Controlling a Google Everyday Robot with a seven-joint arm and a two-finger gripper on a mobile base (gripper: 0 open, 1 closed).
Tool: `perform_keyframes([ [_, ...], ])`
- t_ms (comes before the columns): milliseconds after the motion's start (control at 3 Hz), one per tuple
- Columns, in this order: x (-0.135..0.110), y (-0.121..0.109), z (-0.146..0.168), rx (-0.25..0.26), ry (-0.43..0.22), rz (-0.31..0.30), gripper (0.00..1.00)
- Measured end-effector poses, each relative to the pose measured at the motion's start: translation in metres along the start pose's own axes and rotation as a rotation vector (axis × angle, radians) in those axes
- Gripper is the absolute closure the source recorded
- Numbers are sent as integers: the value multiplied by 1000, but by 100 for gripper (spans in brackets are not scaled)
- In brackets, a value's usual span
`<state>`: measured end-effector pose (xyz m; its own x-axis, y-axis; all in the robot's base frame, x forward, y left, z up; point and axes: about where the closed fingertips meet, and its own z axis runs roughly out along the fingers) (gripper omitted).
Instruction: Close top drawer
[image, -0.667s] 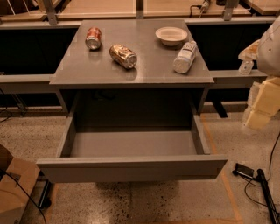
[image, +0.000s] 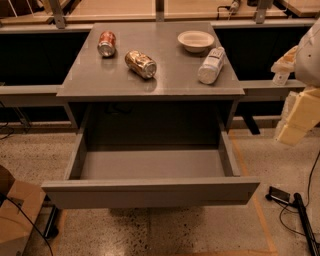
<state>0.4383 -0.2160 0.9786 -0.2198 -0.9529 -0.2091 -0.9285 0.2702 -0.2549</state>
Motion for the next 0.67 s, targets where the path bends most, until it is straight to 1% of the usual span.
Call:
perform_keyframes([
  [333,5,2,22,-27,-16,-12,46],
  [667,10,6,54,-71,-30,-29,69],
])
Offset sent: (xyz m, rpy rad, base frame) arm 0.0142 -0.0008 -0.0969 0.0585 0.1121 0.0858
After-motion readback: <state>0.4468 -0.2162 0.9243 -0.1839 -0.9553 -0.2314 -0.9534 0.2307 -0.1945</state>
